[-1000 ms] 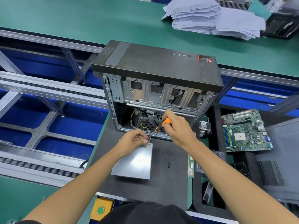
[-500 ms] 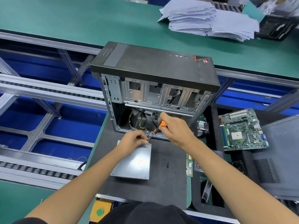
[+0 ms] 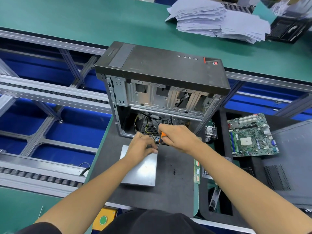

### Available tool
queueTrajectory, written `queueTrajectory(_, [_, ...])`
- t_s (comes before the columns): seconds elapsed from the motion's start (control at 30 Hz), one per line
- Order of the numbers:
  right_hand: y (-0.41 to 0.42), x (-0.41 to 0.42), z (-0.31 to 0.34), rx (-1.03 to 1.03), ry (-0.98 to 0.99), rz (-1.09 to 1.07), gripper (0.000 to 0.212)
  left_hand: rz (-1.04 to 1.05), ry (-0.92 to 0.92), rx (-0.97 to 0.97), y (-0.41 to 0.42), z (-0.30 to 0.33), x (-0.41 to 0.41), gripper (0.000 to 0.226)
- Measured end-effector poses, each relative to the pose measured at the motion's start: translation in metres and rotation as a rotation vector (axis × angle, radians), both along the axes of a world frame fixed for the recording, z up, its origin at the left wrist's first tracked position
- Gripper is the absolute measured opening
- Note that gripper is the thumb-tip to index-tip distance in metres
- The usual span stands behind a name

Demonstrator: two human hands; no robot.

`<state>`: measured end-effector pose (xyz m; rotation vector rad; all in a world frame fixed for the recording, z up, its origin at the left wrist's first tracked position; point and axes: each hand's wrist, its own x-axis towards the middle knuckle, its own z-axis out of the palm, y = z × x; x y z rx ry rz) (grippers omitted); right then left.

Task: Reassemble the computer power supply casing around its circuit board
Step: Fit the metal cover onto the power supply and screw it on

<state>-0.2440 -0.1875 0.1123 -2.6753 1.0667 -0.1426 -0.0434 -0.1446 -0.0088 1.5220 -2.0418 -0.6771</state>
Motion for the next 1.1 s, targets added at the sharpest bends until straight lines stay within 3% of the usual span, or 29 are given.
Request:
queueTrajectory(0.2, [-0.002,0.008,-0.001,0.013,0.007,-0.005,0.009,0.084,0.094,0.073,0.006,-0.004,0.003,0.017])
queueTrajectory(0.5, [-0.002,0.015,0.002,0.005,0.02,-0.025,0.018,0.0,0.185,-0.013,0.01,-0.004,0.006,0.017])
queueTrajectory(1.1, [-0.003,0.024,0.021,-0.046,0.127,0.083,0.013,-0.011,0.185,0.016,0.008,-0.008,0.009,0.015])
